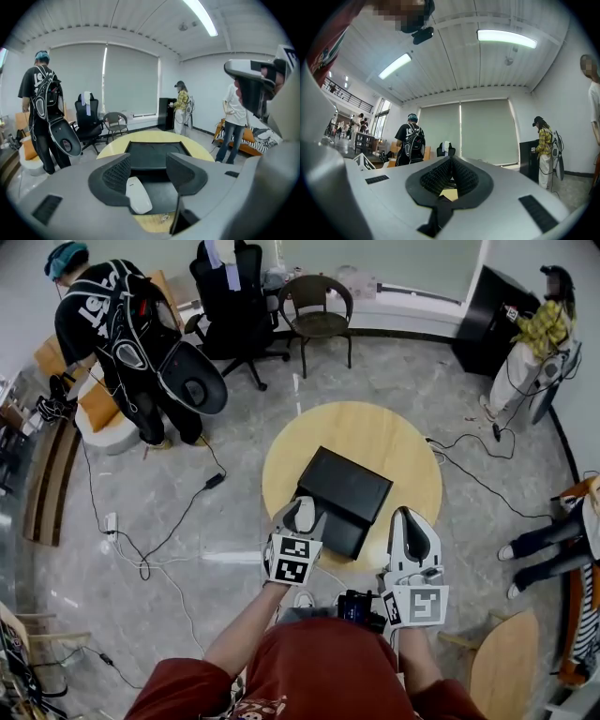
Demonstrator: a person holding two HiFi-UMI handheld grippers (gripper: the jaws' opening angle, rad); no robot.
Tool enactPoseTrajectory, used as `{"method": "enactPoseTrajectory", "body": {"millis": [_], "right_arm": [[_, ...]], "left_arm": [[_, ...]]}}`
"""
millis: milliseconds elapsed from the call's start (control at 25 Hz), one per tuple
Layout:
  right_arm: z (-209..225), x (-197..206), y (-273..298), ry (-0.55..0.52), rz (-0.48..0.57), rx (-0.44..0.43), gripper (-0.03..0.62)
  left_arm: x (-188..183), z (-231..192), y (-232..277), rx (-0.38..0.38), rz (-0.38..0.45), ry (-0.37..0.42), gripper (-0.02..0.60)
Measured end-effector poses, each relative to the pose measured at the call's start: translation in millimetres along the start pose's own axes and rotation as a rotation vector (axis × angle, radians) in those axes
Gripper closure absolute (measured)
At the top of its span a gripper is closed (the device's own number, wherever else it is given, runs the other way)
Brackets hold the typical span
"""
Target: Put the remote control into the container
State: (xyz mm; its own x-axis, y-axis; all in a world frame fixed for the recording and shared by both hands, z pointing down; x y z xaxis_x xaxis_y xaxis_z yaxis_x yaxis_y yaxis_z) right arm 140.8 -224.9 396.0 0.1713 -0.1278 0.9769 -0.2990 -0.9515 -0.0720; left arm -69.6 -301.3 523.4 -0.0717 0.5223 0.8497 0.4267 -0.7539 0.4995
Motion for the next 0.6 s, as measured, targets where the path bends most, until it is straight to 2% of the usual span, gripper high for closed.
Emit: {"method": "enactPoseTrajectory", "body": {"millis": [280, 600], "right_arm": [[0, -2, 3, -0.004, 0.008, -0.007, 0.568], [-6, -7, 3, -0.010, 0.024, -0.018, 0.568]], "left_arm": [[-45, 16, -50, -0.012, 0.235, 0.040, 0.357], [-74, 24, -101, 0.000, 0.423, 0.051, 0.359]]}}
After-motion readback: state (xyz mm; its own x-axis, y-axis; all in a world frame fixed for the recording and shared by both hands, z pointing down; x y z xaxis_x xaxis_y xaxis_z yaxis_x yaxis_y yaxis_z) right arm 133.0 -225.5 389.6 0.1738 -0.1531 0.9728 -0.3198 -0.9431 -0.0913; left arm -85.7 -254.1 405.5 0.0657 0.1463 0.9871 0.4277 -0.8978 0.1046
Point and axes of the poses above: the fingertips, and each gripper's own axes: y forward along the fingers, z to its right, x out of its underside, the point moved 9 cm from there along -y, backward along the fingers, and after that the axes turned 10 degrees about -y, right-handed, at the moved point
